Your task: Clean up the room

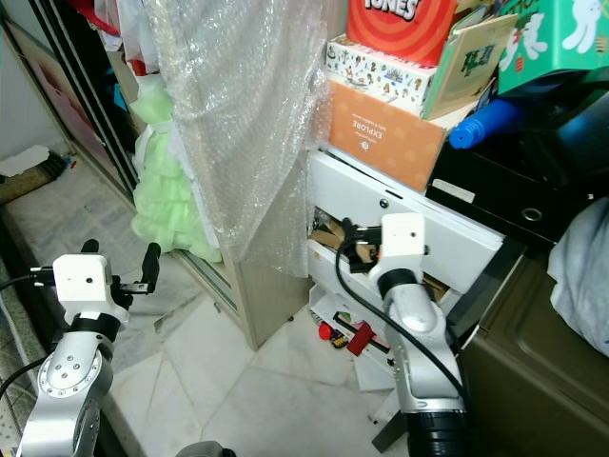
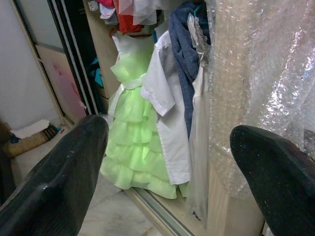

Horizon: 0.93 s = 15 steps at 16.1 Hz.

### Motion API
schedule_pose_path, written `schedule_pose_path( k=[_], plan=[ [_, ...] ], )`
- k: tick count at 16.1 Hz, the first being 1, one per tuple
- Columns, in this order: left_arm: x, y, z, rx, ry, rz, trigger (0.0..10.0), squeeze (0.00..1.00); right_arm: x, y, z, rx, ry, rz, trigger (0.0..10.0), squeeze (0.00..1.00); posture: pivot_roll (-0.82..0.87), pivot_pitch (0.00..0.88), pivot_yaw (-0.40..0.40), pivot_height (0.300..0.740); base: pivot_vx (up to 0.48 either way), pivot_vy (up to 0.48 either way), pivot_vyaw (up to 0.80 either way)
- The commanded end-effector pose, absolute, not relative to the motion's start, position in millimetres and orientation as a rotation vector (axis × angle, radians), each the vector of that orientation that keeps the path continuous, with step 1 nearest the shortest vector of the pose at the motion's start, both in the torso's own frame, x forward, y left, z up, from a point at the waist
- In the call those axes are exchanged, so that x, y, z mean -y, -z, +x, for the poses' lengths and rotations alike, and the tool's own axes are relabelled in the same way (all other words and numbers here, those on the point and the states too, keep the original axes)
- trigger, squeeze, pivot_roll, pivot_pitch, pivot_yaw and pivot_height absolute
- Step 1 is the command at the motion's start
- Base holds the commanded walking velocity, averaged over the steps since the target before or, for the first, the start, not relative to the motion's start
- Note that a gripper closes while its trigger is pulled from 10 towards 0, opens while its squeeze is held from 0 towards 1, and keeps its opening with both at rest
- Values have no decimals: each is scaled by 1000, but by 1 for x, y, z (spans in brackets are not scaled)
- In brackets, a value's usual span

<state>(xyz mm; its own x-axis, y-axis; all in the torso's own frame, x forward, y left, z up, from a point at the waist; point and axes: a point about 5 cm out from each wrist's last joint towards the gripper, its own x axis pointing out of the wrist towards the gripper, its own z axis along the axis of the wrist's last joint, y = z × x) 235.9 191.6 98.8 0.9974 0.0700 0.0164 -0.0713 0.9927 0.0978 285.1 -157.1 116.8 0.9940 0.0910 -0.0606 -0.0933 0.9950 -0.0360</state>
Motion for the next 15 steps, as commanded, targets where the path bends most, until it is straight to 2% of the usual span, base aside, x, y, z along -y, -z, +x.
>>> schedule_pose_path(
  k=[1, 4, 15],
  plan=[
    [-193, -98, 237, 3, -67, 108, 10000, 0, 159, -117, 287, -54, -80, -35, 10000, 0, -114, 0, 10, 740, 0, 0, 0],
    [-192, -98, 237, 3, -67, 111, 10000, 0, 158, -117, 287, -53, -84, -42, 10000, 0, -111, 0, 9, 740, 0, 0, 0],
    [-189, -99, 241, 7, -72, 103, 10000, 0, 162, -123, 295, -32, -86, -79, 10000, 0, -119, 0, 6, 740, 0, 0, 800]
  ],
)
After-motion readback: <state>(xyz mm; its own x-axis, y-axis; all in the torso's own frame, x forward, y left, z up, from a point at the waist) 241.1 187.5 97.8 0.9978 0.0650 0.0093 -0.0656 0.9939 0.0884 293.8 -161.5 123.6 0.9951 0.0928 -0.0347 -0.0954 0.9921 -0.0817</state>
